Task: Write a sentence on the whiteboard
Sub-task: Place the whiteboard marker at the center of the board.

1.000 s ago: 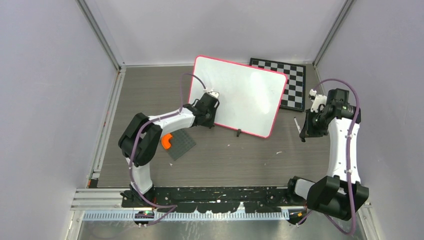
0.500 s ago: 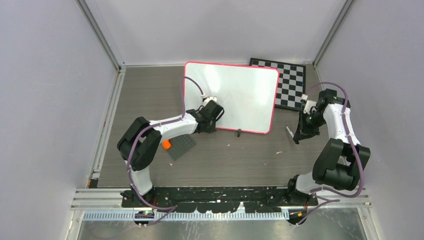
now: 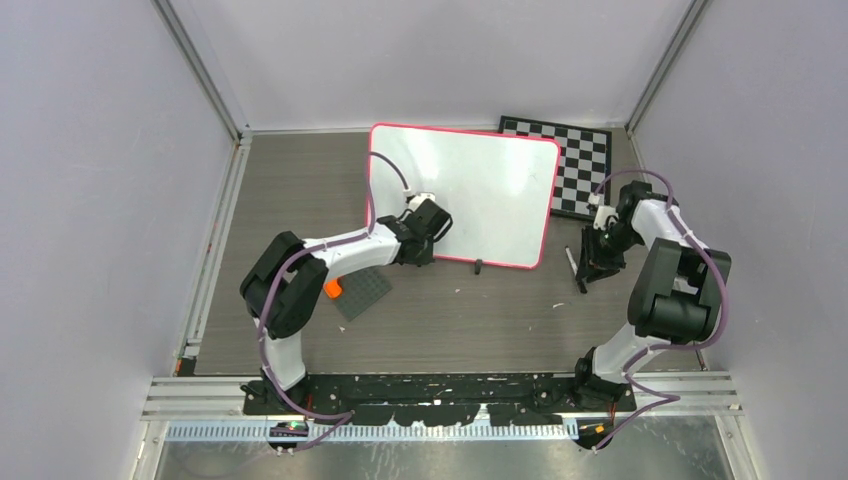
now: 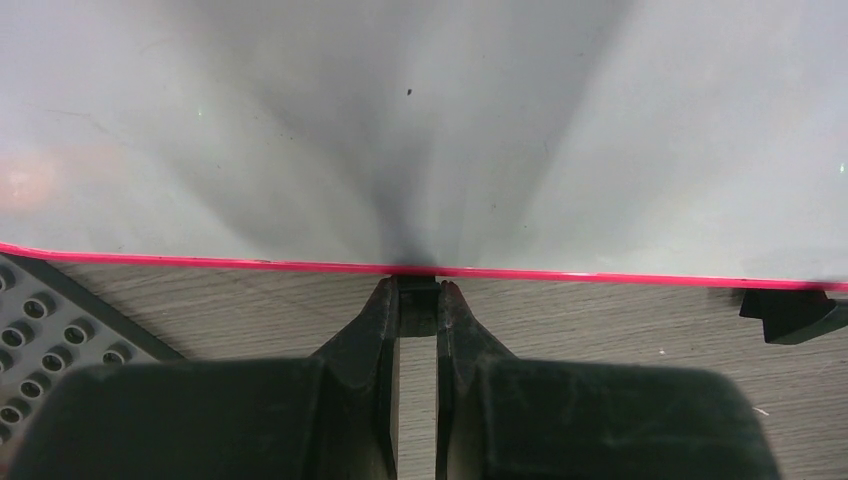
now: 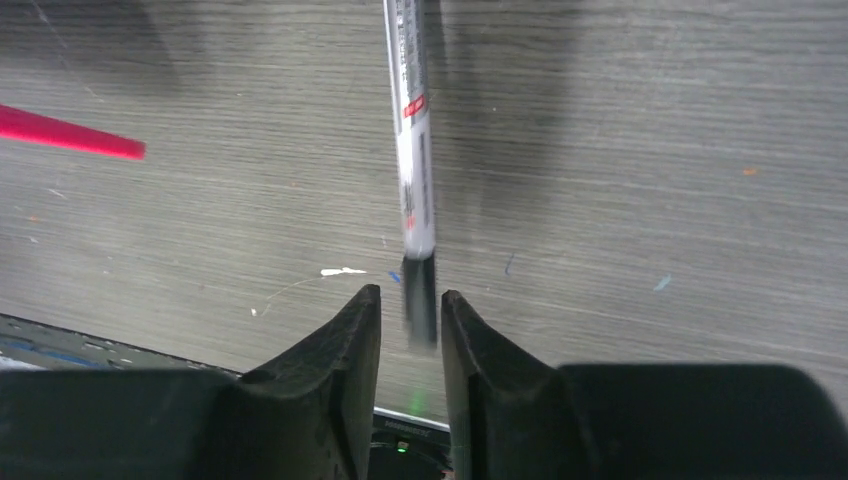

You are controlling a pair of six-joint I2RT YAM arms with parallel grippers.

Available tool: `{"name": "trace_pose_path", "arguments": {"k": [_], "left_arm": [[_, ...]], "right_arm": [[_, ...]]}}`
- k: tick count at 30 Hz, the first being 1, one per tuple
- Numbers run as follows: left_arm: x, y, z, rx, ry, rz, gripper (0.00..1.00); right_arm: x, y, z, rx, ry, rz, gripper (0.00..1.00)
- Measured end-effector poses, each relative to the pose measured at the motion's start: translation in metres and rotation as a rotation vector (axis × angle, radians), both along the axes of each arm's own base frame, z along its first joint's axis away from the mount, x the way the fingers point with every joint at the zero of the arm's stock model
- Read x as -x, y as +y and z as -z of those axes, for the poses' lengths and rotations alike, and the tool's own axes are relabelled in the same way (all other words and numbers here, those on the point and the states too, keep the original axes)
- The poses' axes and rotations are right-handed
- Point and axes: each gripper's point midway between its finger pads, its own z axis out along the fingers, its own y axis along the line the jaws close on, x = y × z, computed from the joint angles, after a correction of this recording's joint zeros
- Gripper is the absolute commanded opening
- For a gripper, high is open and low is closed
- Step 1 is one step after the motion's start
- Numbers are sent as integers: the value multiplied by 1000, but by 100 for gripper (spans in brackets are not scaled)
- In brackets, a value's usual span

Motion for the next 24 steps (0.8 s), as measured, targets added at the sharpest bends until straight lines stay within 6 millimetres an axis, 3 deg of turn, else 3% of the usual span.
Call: {"name": "trace_pose_path", "arguments": {"k": [3,8,10,17,21,24], "left_arm": [[0,0,1,-4,7,-3,0],[2,-6,1,11,8,-13,4],[3,-8,1,19,10,-22,11],[-4,-31,2,47,28,-57,23],[-4,-53,1,99,41,-52,28],[5,-65,0,128,62,-20,50]], "right_arm": [[2,-1,8,2,30,-10,59],[2,-3,3,22,9,-14,69],[-1,-3,-10,33,-45,-5,72],[-11,23,-80,37,-343,-8,68],[-18,58,-89,10,-399,-80,64],[-23,77,-83,0,-399,-109,63]]}}
